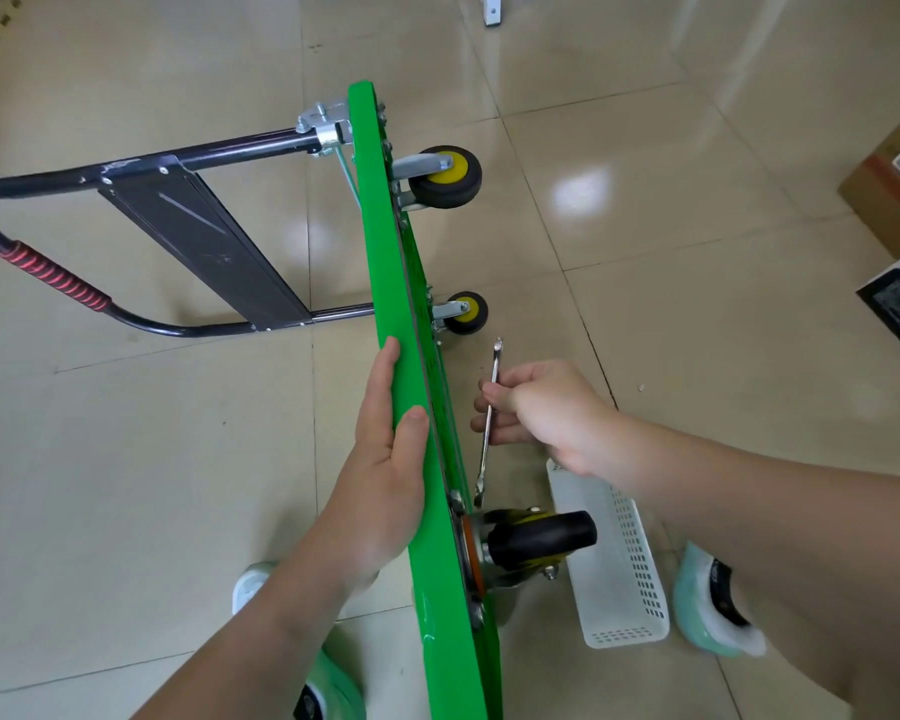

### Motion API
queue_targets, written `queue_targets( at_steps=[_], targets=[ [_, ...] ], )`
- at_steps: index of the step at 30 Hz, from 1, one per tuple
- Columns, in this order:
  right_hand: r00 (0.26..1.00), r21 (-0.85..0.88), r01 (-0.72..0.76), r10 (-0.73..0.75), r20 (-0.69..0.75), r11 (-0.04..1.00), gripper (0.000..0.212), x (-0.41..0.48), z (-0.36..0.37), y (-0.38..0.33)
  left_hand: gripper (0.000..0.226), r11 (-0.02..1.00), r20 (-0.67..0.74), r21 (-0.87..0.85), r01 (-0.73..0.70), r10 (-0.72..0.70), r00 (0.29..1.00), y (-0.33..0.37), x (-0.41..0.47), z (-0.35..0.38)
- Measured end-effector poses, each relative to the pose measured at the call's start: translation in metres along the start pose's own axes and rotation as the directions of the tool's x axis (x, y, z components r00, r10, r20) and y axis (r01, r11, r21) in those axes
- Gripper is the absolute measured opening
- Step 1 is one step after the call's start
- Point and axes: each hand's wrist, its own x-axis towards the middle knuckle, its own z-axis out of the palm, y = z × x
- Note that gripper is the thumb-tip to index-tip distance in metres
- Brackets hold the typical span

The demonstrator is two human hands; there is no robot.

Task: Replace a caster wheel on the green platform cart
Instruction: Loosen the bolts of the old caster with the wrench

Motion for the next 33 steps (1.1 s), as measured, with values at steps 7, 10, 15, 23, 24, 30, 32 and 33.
queue_targets(
  at_steps=[7,10,15,23,24,30,32,33],
  targets=[
    [0.991,0.015,-0.114,0.112,0.078,0.993,0.027,0.012,0.017,0.0,0.058,1.0,0.025,0.027,0.013,-0.014,1.0,0.005,-0.002,-0.002],
    [0.989,-0.022,-0.104,0.106,0.107,0.994,0.033,0.013,0.024,0.001,0.058,1.0,0.021,0.027,0.011,-0.011,1.0,0.006,-0.003,-0.002],
    [0.996,-0.072,-0.012,0.019,0.092,0.997,0.025,0.004,0.026,-0.001,0.059,1.0,0.016,0.025,0.006,-0.006,1.0,0.005,-0.002,-0.002],
    [0.942,-0.144,0.335,-0.331,0.053,0.931,0.029,-0.043,0.022,0.007,0.057,1.0,-0.001,0.018,-0.013,0.013,1.0,-0.001,0.0,0.0],
    [0.927,-0.135,0.375,-0.37,0.059,0.917,0.032,-0.05,0.021,0.01,0.057,1.0,-0.003,0.018,-0.01,0.01,1.0,0.0,0.0,0.0],
    [0.829,-0.186,0.559,-0.546,0.121,0.808,0.029,-0.082,0.017,0.029,0.058,1.0,-0.019,0.007,0.01,-0.01,1.0,0.005,-0.003,0.002],
    [0.817,-0.163,0.577,-0.567,0.107,0.8,0.029,-0.083,0.015,0.033,0.057,1.0,-0.025,0.006,0.01,-0.01,1.0,0.005,-0.003,0.002],
    [0.81,-0.146,0.586,-0.579,0.092,0.797,0.03,-0.083,0.014,0.033,0.057,1.0,-0.027,0.005,0.01,-0.009,1.0,0.005,-0.003,0.002]
  ],
)
